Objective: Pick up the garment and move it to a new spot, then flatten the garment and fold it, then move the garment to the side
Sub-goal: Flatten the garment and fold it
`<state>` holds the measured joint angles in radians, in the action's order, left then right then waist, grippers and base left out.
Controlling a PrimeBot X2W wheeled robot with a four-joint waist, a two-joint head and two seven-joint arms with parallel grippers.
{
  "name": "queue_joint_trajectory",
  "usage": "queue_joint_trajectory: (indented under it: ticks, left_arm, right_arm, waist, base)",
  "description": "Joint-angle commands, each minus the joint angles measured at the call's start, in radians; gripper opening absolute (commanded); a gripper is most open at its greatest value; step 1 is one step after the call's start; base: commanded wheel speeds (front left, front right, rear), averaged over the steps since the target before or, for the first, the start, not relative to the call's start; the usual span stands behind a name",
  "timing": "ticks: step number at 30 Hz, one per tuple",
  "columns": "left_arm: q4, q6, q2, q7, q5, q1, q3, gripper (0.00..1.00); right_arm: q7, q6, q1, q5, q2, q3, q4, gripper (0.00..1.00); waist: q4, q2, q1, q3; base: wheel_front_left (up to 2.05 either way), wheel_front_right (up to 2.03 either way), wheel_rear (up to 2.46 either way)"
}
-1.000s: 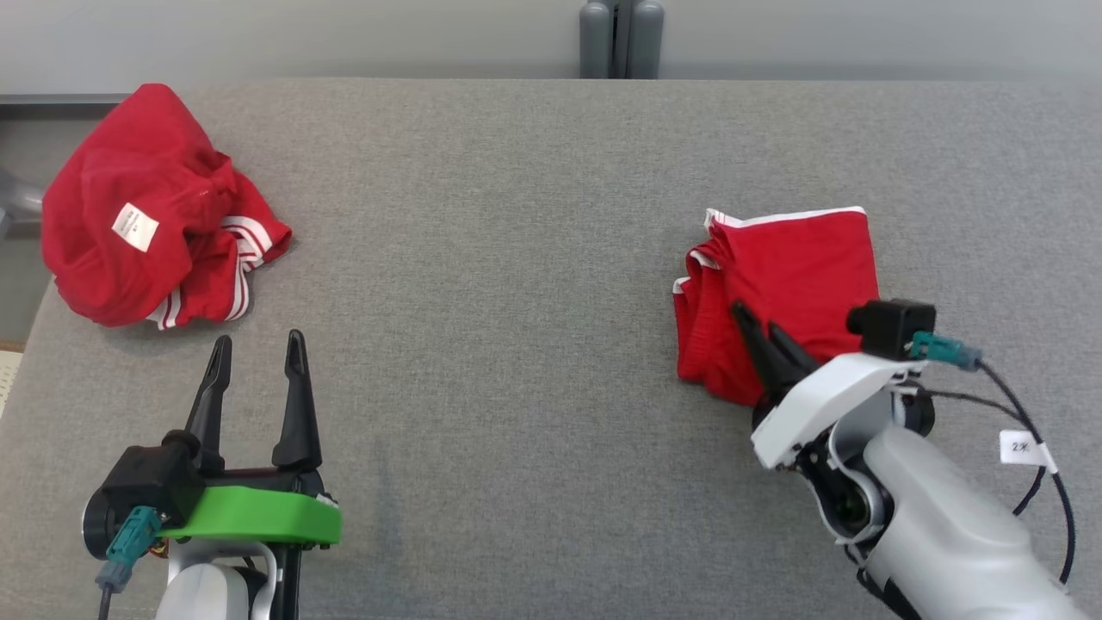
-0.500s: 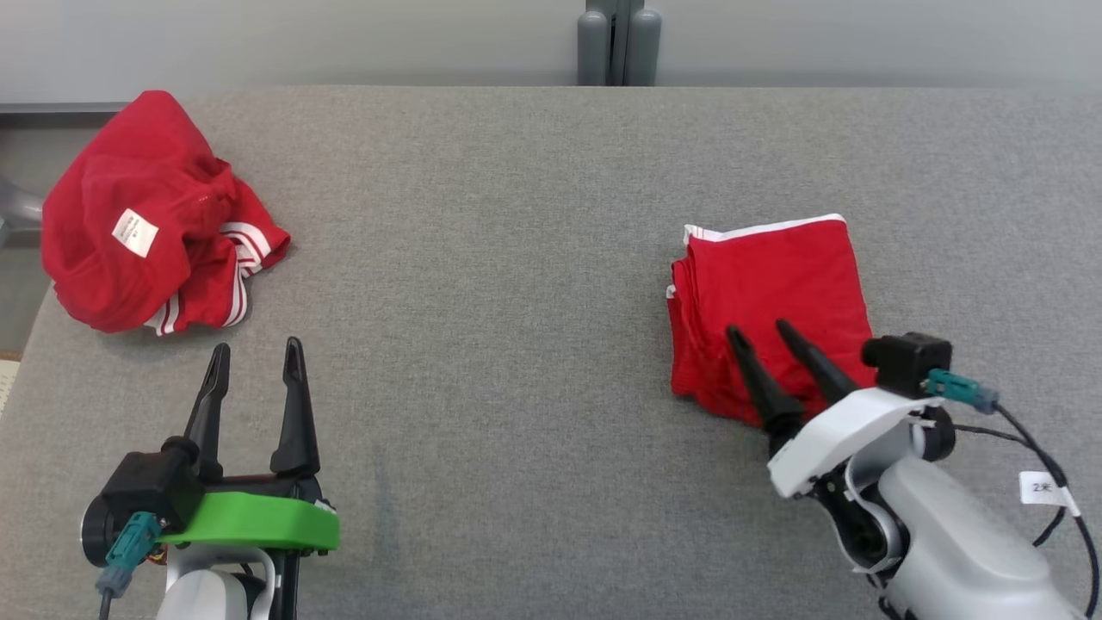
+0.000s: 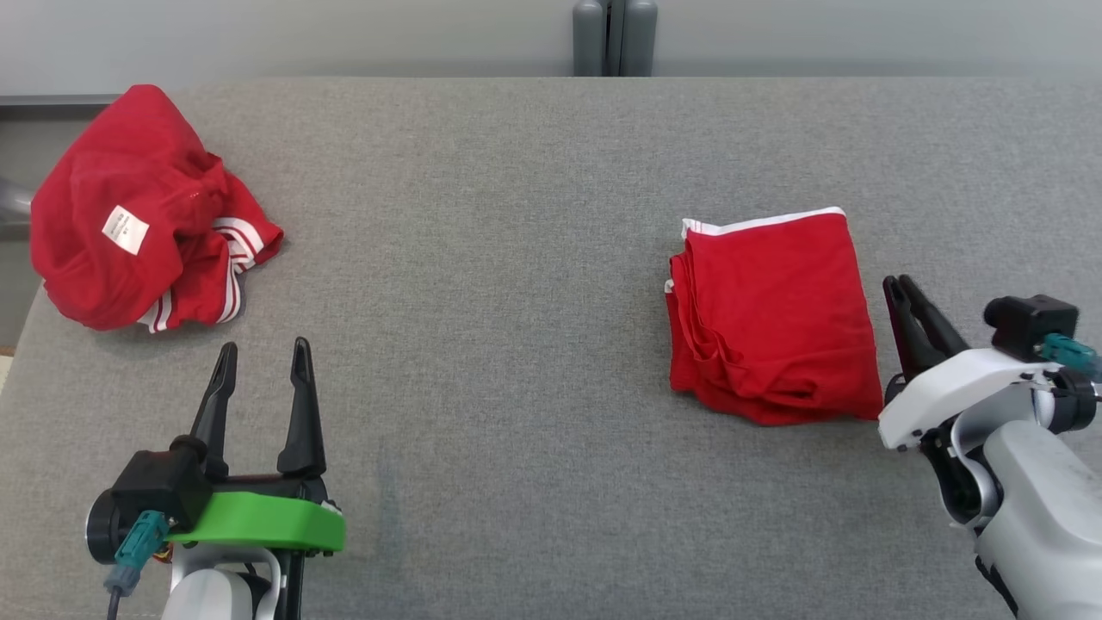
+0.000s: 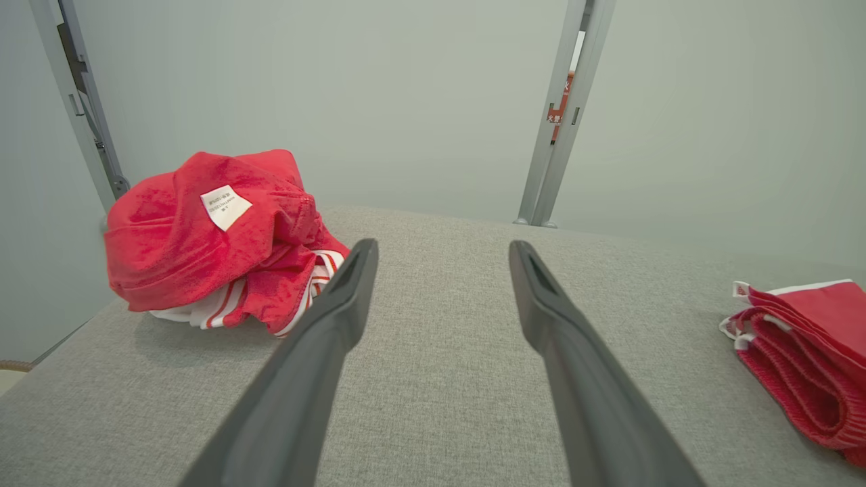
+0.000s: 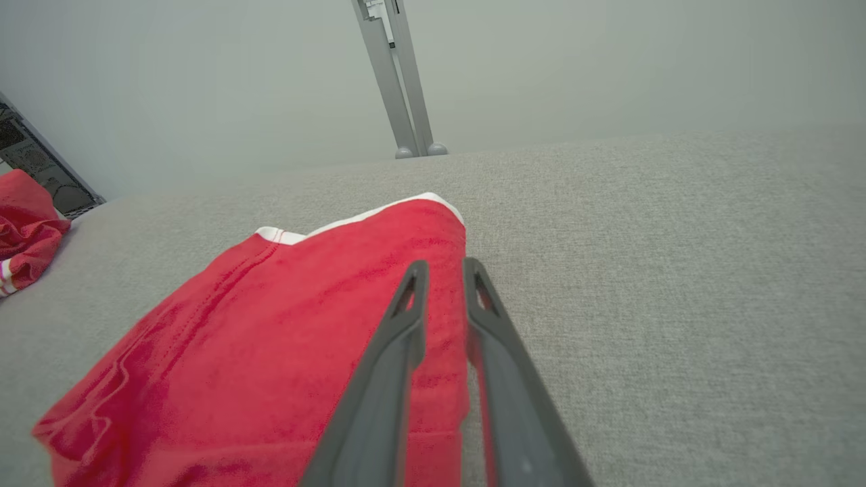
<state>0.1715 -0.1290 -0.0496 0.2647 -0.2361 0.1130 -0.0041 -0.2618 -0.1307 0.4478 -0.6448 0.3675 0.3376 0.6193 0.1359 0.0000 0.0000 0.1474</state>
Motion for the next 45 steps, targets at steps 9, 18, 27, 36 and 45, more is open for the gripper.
queue_joint_trajectory:
  ticks: [9,18,27,36,45]
  left_arm:
    - [0.012,-0.003,-0.002,-0.001,-0.003,0.030,-0.019,1.00]
    - [0.022,-0.003,-0.002,-0.001,-0.011,0.037,-0.024,1.00]
    - [0.021,-0.003,-0.003,-0.001,0.007,0.014,0.002,1.00]
    - [0.025,-0.003,-0.013,-0.001,0.032,-0.023,0.047,1.00]
    - [0.033,-0.003,-0.019,-0.001,0.052,-0.061,0.064,1.00]
  right_arm:
    - [-0.003,0.000,0.011,0.057,-0.090,0.039,0.102,0.00]
    - [-0.004,0.000,-0.030,0.090,-0.215,0.215,0.047,0.00]
    - [-0.003,0.000,-0.069,0.133,-0.214,0.167,-0.097,0.00]
    - [-0.003,0.000,-0.192,0.258,-0.168,-0.026,-0.303,0.00]
    - [-0.004,0.000,-0.318,0.342,-0.143,-0.190,-0.424,1.00]
  waist:
    - [0.027,0.0000,0.0000,0.020]
    - [0.037,0.0000,0.0000,0.021]
    - [-0.014,0.0000,0.0000,-0.003]
    - [-0.109,0.0000,0.0000,-0.052]
    - [-0.178,0.0000,0.0000,-0.086]
  base:
    - [0.00,0.00,0.00]
    - [0.00,0.00,0.00]
    - [0.00,0.00,0.00]
    - [0.00,0.00,0.00]
    - [0.00,0.00,0.00]
